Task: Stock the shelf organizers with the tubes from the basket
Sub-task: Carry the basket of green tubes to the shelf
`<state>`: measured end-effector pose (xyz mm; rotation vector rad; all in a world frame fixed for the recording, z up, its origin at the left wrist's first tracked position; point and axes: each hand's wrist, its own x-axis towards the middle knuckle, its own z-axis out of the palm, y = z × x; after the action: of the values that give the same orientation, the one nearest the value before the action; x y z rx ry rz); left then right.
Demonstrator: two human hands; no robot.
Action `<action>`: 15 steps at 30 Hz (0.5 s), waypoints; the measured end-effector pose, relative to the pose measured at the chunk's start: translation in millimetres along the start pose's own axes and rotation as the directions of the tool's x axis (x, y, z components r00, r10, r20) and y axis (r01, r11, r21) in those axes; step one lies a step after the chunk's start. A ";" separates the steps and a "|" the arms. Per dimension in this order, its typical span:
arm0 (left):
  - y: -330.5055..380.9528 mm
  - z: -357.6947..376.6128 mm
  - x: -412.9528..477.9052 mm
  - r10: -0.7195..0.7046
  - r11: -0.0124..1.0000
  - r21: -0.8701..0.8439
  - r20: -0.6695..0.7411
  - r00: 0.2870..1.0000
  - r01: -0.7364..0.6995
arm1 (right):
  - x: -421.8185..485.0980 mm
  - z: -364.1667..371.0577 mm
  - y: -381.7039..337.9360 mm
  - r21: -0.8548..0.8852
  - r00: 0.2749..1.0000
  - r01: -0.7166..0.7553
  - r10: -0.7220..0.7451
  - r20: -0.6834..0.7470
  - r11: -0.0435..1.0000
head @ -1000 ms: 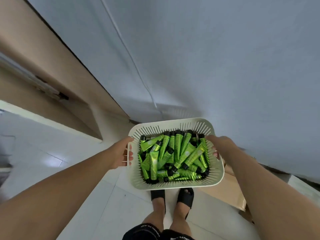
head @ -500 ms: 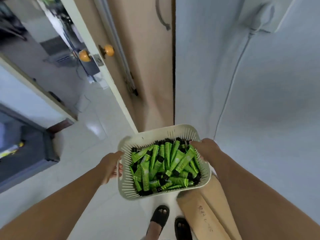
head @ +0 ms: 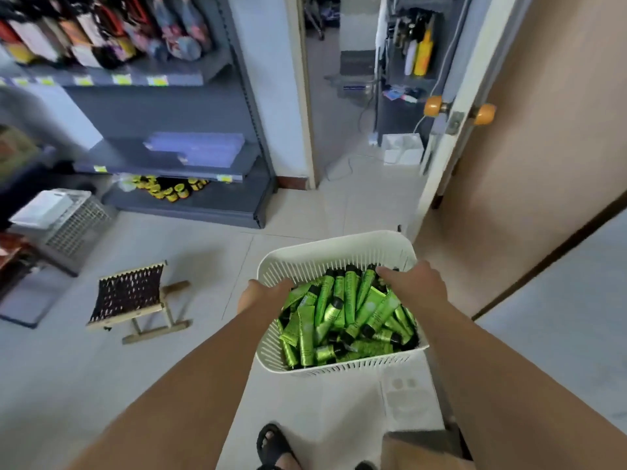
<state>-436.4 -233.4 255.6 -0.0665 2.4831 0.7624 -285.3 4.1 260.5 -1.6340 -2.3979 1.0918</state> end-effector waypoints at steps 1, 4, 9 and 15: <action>-11.3 -14.4 6.1 -0.034 0.999 -0.027 -0.003 0.999 0.034 | -0.8 12.0 -18.0 0.015 0.999 0.010 -0.010 0.031 1.000; -52.2 -58.6 29.8 -0.131 0.989 -0.062 0.013 0.991 0.132 | -9.0 50.7 -70.3 -0.017 0.990 0.055 -0.052 0.131 0.998; -128.2 -141.5 83.6 -0.184 0.976 -0.122 -0.013 0.983 0.181 | -27.8 129.0 -151.1 -0.021 0.964 0.100 -0.092 0.250 0.995; -208.8 -229.8 120.2 -0.268 0.942 -0.228 -0.072 0.961 0.245 | -55.8 221.4 -246.8 0.108 0.910 -0.012 -0.034 0.413 0.994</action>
<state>-608.3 -518.4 248.7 -0.5114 2.4100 0.9323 -547.3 -206.5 252.8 -1.4717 -2.5181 1.6847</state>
